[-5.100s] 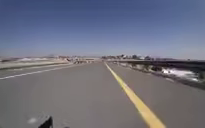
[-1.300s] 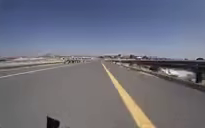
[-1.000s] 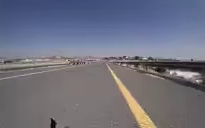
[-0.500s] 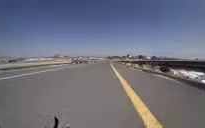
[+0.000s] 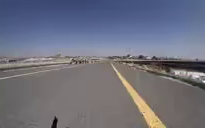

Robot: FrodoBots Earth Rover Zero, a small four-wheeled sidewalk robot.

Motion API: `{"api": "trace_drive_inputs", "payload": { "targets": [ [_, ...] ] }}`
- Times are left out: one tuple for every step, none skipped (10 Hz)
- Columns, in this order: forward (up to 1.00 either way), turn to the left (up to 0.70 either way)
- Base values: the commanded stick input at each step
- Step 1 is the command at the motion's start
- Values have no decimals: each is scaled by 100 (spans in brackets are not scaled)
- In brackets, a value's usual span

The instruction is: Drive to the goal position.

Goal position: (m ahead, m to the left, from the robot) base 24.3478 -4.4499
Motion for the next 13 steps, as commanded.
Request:
{"api": "trace_drive_inputs", "payload": {
  "targets": [
    [100, 0],
    [100, 0],
    [100, 0],
    [100, 0],
    [100, 0],
    [100, 0],
    [100, 0],
    [100, 0],
    [100, 0],
    [100, 0],
    [100, 0],
    [100, 0],
    [100, 0]
  ]
}}
